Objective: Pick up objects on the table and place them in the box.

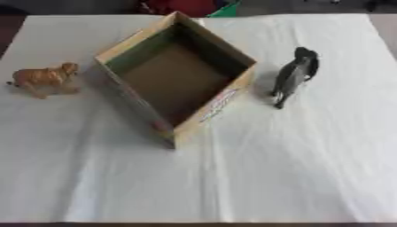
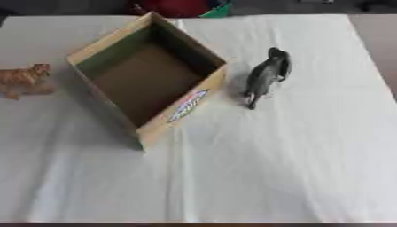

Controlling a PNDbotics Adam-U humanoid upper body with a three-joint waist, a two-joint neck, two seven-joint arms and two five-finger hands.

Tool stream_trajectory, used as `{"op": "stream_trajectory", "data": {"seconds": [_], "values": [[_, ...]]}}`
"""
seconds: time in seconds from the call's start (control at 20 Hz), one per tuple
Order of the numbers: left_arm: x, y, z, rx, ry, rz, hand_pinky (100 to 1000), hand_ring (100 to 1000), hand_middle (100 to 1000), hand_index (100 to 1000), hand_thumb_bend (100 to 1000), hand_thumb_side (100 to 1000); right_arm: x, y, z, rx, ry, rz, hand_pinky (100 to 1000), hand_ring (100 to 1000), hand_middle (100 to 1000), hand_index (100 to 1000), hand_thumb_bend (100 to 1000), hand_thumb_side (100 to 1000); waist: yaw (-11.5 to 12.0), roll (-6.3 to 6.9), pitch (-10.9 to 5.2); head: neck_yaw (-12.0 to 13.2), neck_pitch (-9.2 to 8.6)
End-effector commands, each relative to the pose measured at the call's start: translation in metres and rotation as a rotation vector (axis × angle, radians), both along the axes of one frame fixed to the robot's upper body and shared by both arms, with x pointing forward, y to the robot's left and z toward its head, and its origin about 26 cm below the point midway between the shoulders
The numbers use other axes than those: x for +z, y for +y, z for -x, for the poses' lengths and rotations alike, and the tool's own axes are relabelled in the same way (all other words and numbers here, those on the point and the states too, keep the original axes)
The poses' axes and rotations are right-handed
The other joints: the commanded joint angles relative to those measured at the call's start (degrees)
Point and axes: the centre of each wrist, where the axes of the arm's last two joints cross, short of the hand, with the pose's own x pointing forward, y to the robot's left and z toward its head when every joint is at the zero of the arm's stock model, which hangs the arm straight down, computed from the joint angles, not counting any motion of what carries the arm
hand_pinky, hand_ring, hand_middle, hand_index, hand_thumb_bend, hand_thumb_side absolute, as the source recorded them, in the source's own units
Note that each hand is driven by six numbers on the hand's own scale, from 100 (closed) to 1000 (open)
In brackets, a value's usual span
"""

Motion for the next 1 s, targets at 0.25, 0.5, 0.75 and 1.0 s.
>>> {"op": "stream_trajectory", "data": {"seconds": [0.25,0.5,0.75,1.0], "values": [[0.011,0.002,0.002,-0.021,-0.03,-0.045,579,717,780,867,119,870,0.016,-0.01,-0.043,-0.259,-0.044,0.487,856,1000,954,988,380,737,0.4,-0.32,-1.42,-2.1,0.43],[0.011,0.002,0.002,-0.023,-0.026,-0.045,579,717,780,867,114,869,0.016,-0.009,-0.069,-0.288,-0.005,0.605,862,1000,962,1000,413,711,0.2,-0.45,-1.64,-2.4,0.42],[0.011,0.001,0.002,-0.026,-0.026,-0.047,578,719,782,858,110,867,0.014,-0.011,-0.075,-0.288,0.006,0.621,872,1000,980,1000,474,699,0.3,-0.52,-1.64,-2.7,0.16],[0.011,0.0,0.001,-0.036,-0.021,-0.041,577,719,782,853,109,867,-0.008,0.004,-0.105,-0.331,0.101,0.737,877,1000,988,1000,493,685,0.7,-0.34,-1.63,-3.2,-0.62]]}}
